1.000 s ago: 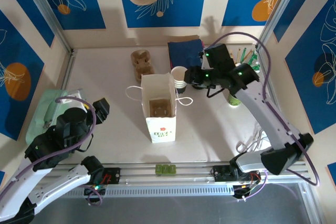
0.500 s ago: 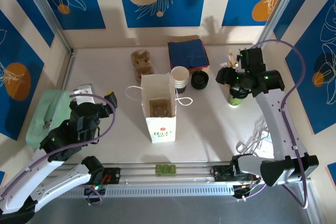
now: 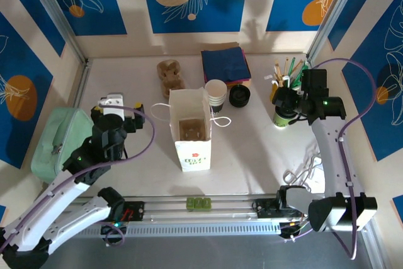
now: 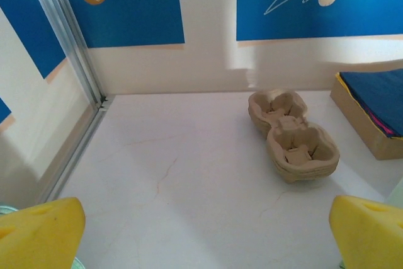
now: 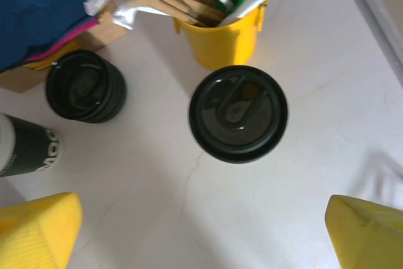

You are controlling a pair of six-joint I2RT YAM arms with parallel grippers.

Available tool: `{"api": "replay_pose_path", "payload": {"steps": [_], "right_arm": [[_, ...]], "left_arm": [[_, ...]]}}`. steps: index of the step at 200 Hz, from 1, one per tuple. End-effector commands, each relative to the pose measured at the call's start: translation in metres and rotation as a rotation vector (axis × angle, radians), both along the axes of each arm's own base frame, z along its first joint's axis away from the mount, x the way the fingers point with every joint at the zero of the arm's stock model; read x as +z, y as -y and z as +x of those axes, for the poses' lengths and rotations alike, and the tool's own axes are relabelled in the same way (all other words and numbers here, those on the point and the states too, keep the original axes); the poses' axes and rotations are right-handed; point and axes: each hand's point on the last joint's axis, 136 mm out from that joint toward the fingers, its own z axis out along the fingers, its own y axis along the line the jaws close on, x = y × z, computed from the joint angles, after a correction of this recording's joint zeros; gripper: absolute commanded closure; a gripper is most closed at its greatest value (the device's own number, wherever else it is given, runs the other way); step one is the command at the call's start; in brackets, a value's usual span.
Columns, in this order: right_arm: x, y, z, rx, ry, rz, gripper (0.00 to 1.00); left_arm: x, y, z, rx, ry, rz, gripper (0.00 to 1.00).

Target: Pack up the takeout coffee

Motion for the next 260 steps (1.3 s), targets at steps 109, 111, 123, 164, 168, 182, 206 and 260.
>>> {"api": "replay_pose_path", "payload": {"steps": [109,111,123,164,168,182,206,260], "right_arm": [[-0.049,0.033,0.013,-0.100,-0.180,0.072,0.01],[-0.050,0.032,0.013,-0.099,-0.179,0.075,0.01],[-0.057,0.029,0.015,-0.092,-0.181,0.113,0.01],[-0.075,0.029,0.021,-0.099,-0.243,0.206,0.01],[-0.076,0.029,0.022,-0.095,-0.247,0.200,0.01],[-0.076,0.031,0.025,-0.101,-0.255,0.181,0.01],[-0.076,0.026,0.030,-0.081,-0.246,0.176,0.01],[-0.085,0.018,0.041,-0.025,-0.309,0.041,0.01]], "left_arm": [[-0.023,0.025,0.018,-0.139,-0.083,-0.080,0.01],[-0.022,0.025,0.018,-0.141,-0.082,-0.082,0.01],[-0.021,0.027,0.018,-0.151,-0.077,-0.091,0.01],[-0.018,0.026,0.016,-0.161,-0.066,-0.099,0.01],[-0.017,0.026,0.016,-0.162,-0.065,-0.099,0.01],[-0.017,0.026,0.015,-0.161,-0.063,-0.103,0.01],[-0.015,0.025,0.014,-0.160,-0.057,-0.104,0.01],[-0.014,0.025,0.014,-0.161,-0.050,-0.108,0.01]]}}
